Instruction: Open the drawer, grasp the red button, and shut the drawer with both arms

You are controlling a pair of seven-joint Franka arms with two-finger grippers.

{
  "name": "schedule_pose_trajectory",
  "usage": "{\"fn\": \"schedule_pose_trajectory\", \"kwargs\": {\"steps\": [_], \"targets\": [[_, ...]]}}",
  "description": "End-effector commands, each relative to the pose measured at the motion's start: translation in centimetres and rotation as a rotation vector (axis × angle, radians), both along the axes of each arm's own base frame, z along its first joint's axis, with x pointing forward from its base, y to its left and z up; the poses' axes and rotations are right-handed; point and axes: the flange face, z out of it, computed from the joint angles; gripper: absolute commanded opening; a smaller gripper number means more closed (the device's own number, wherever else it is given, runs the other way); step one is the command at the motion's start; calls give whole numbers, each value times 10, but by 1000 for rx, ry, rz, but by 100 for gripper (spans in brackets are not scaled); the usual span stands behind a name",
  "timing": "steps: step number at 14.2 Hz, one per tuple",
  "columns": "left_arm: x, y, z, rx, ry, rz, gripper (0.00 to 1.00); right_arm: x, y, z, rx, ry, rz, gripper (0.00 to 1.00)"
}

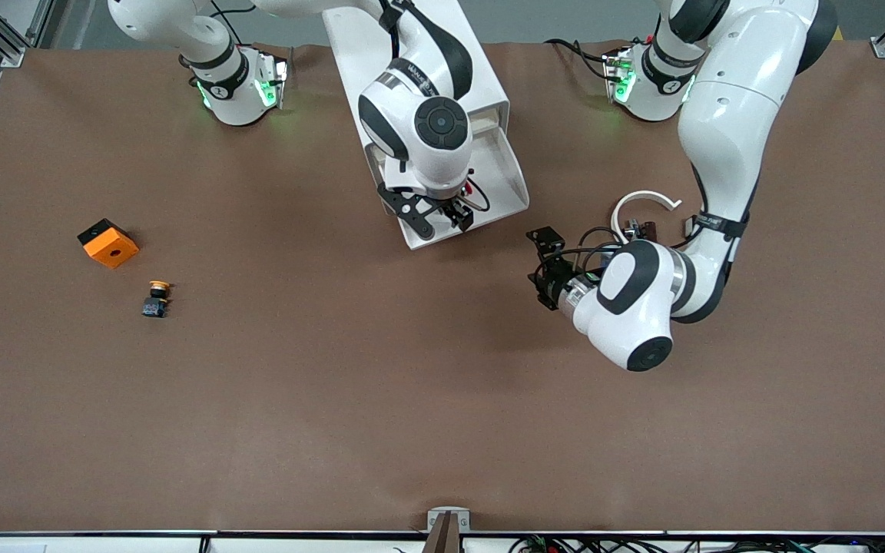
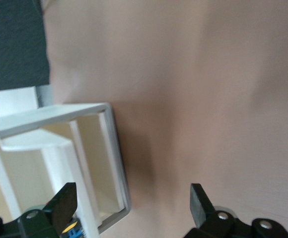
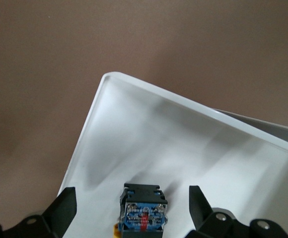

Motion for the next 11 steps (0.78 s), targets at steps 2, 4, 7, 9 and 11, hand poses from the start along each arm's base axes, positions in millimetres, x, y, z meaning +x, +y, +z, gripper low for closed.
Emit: {"fn": "schedule_pose_trajectory", "kwargs": {"steps": [2, 4, 7, 9, 11], "targets": [[21, 41, 4, 117, -121, -101, 100, -4, 3, 0, 16, 11, -14, 90], [25, 50, 20, 139, -193, -196, 100, -7, 6, -1, 27, 25, -15, 89], [32, 60, 28, 101, -282, -362, 100, -9, 11, -7, 32, 19, -8, 75], [37, 67, 49, 11, -364, -532, 100, -10, 12, -13, 28, 21, -5, 59], [41, 73, 53, -54, -402, -673, 100, -9, 14, -15, 36, 13, -1, 27]]}}
